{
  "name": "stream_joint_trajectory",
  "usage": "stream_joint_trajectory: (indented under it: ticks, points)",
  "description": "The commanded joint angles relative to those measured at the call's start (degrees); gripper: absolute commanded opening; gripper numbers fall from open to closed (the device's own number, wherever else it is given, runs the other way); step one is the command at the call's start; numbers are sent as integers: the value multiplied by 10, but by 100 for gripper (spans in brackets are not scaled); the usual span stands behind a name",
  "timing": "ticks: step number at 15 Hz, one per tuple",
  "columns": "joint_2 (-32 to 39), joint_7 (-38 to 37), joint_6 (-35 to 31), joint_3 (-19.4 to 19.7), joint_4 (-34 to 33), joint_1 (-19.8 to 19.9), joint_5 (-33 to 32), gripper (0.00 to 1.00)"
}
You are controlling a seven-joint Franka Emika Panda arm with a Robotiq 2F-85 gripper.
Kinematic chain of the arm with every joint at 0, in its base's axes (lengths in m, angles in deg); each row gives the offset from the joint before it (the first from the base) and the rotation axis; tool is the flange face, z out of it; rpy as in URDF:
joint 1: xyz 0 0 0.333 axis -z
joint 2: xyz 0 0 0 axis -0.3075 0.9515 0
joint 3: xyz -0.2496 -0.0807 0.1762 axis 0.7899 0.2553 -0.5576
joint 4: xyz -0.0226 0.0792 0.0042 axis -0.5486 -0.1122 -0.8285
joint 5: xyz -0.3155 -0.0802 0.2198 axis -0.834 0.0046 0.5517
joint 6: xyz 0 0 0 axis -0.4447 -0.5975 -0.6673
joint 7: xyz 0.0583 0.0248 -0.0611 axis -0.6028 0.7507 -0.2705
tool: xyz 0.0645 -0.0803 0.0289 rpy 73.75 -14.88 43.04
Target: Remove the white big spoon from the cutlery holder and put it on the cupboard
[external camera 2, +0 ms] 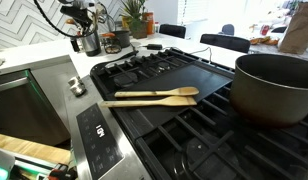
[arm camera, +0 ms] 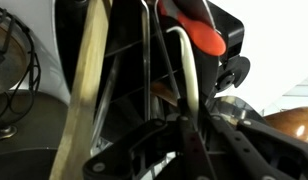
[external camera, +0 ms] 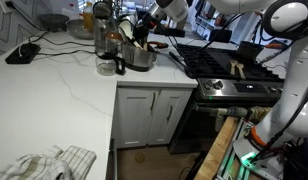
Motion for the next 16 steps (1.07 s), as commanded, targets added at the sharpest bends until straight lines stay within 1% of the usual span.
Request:
stream_joint_trajectory:
  ticks: [1, 6, 9, 12, 16]
  points:
    - [-10, -9, 11, -4, 6, 7, -5, 2]
    - [-57, -26, 55, 3, 28, 8, -13, 2]
    - [-93, -43, 74, 16, 49, 4, -23, 2]
    - [-138, -60, 81, 32, 87, 6, -27, 2]
    - [-205, -69, 75, 59, 151, 15, -10, 2]
